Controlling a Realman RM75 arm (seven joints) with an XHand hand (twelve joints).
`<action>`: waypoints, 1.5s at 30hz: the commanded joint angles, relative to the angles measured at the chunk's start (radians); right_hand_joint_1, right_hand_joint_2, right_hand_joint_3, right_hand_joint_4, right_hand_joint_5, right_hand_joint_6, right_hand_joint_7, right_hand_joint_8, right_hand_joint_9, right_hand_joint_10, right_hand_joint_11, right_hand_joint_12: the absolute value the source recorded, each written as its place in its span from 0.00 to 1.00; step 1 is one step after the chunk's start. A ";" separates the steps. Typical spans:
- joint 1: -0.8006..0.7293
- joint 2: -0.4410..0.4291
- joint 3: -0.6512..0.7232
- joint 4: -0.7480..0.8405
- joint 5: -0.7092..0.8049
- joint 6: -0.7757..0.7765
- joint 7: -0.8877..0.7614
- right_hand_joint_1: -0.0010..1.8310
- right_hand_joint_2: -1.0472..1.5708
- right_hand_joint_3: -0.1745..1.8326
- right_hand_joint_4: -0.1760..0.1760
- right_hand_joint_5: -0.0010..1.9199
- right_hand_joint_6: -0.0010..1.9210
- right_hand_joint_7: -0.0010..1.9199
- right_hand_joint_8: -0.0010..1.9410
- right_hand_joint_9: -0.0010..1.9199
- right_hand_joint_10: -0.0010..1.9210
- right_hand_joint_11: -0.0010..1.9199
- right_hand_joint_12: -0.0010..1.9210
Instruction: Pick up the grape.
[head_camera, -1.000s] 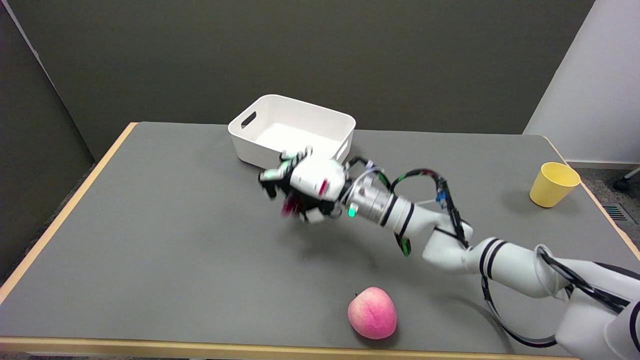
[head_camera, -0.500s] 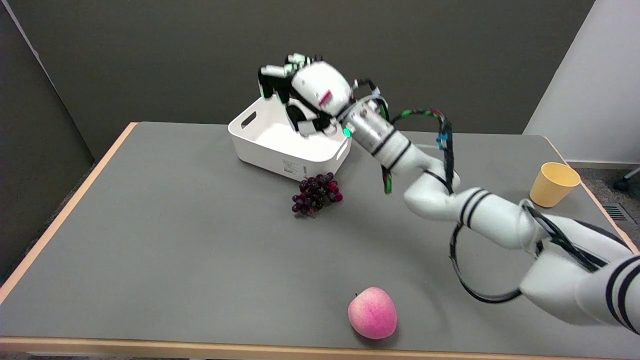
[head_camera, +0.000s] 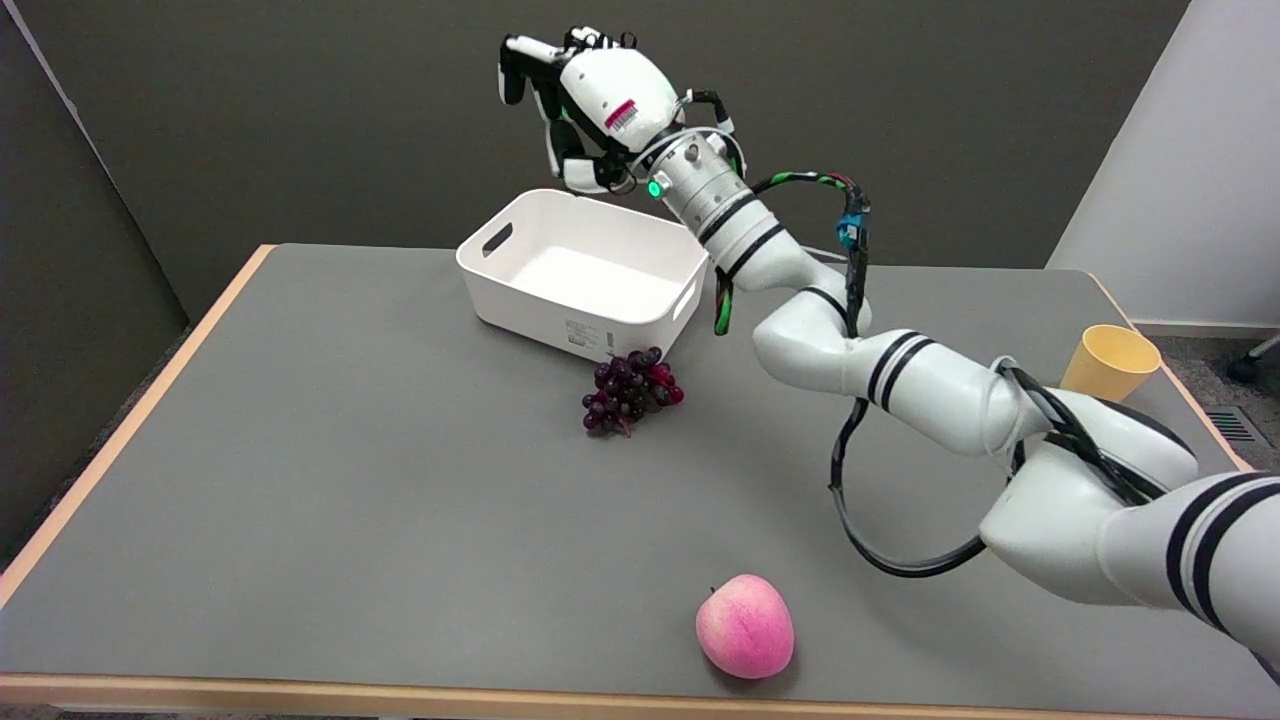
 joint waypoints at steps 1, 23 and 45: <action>-0.527 0.215 0.283 0.715 0.139 -0.251 -0.136 0.72 0.75 0.48 0.74 0.18 0.71 0.36 0.88 0.37 1.00 0.14 1.00; -0.945 0.288 0.452 1.009 0.462 -0.361 -0.756 0.47 0.65 0.57 0.47 0.14 0.25 0.24 0.30 0.26 0.57 0.16 1.00; -0.825 0.273 0.278 0.769 0.802 -0.438 -1.038 0.50 0.66 0.58 0.42 0.13 0.24 0.22 0.27 0.22 0.53 0.18 0.95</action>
